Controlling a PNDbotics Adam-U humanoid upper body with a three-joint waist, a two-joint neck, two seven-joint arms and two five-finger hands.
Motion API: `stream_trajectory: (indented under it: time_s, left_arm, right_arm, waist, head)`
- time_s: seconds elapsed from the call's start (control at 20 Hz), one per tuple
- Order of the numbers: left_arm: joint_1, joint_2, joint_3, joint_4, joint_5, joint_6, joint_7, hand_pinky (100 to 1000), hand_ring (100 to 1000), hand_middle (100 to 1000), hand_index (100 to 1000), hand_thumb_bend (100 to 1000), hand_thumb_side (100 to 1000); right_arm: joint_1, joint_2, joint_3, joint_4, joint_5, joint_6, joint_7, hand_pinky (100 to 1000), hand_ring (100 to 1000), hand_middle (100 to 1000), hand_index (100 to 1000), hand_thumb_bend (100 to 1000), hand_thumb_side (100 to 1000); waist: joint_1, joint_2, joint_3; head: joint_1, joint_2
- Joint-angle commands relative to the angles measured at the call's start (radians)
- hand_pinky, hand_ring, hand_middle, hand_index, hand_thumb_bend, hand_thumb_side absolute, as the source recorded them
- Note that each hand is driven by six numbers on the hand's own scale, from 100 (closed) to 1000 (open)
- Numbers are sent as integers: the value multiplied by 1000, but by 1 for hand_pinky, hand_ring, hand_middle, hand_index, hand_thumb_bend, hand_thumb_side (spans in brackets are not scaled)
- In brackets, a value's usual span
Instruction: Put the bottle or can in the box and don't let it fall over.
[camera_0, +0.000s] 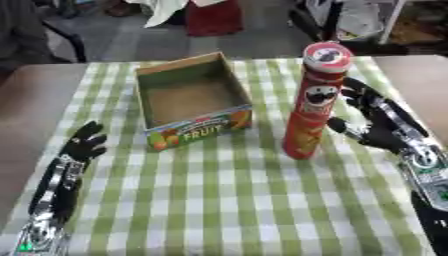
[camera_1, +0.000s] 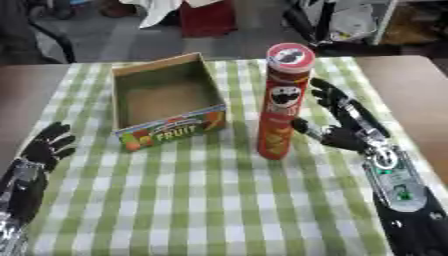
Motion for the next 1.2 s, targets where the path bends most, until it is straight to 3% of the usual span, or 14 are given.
stream_trajectory:
  time_s: [0.05,1.2]
  left_arm:
    - [-11,16,-1,-13,6,-2,-3,894,897,894,967,600,897]
    - [-8,13,-2,-13,10,-2,-6,893,897,896,968,599,899]
  right_arm:
    - [-20,-6,5,-7,-5,-2,9,1000,1000,1000,1000,656,475]
    - [-73,31,24,69,-15,3,45,1000,1000,1000,1000,666,448]
  waist:
    - [1,-7,1]
    - [6,-10,3]
  head:
    - [-1,-3]
    - [-10,-2]
